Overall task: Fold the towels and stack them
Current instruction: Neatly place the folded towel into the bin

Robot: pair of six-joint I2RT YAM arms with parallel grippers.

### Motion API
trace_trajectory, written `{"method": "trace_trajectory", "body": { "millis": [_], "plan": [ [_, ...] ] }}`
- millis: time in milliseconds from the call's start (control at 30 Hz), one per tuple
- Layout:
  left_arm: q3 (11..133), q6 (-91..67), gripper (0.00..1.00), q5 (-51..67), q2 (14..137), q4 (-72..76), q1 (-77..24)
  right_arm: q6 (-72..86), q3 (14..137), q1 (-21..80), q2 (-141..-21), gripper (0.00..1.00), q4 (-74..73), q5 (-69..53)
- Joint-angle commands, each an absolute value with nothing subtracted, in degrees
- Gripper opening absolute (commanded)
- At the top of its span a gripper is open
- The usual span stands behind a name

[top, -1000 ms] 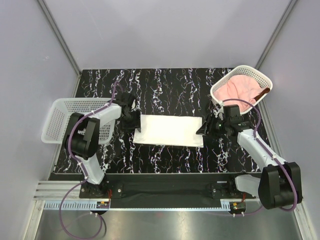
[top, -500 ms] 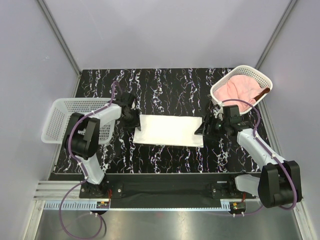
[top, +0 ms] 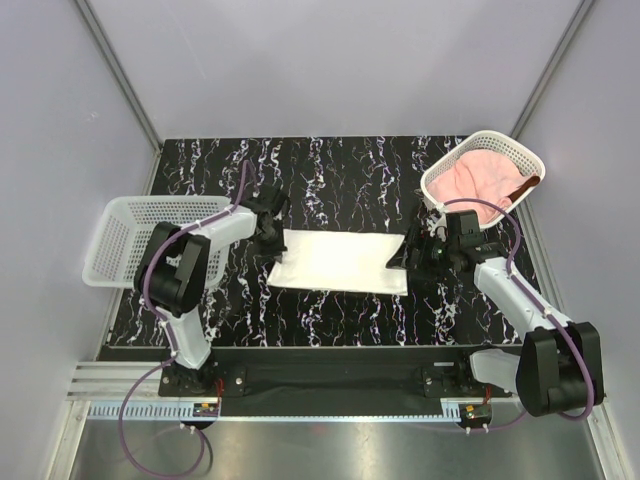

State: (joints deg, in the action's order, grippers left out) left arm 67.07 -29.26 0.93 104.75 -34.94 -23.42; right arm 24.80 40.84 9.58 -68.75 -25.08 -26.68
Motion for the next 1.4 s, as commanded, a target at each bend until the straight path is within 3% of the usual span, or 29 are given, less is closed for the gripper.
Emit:
{"method": "trace_trajectory", "body": {
  "millis": [0,100,433,1033,1367],
  "plan": [
    [68.64,-30.32,0.00,-5.26,104.51,-40.60,-24.43,24.08,42.36,9.67,-66.80,0.93,-25.05,-27.95],
    [71.01,-30.41,0.00,-9.92,101.43,-44.55,-25.31,24.08,42.28,9.67,-66.01,1.00,-25.05,-28.04],
    [70.93,-30.41,0.00,-18.71,94.22,-51.59,-26.36,24.52,42.71,9.67,-66.36,1.00,-25.22,-27.77],
    [81.64,-28.74,0.00,-38.73,90.18,-68.99,-27.16,24.43,43.42,9.67,-66.97,1.00,-24.78,-29.18],
    [80.33,-20.49,0.00,-46.14,86.75,-64.52,-16.97,24.43,42.63,9.67,-66.53,1.00,-23.73,-29.88]
  ]
}}
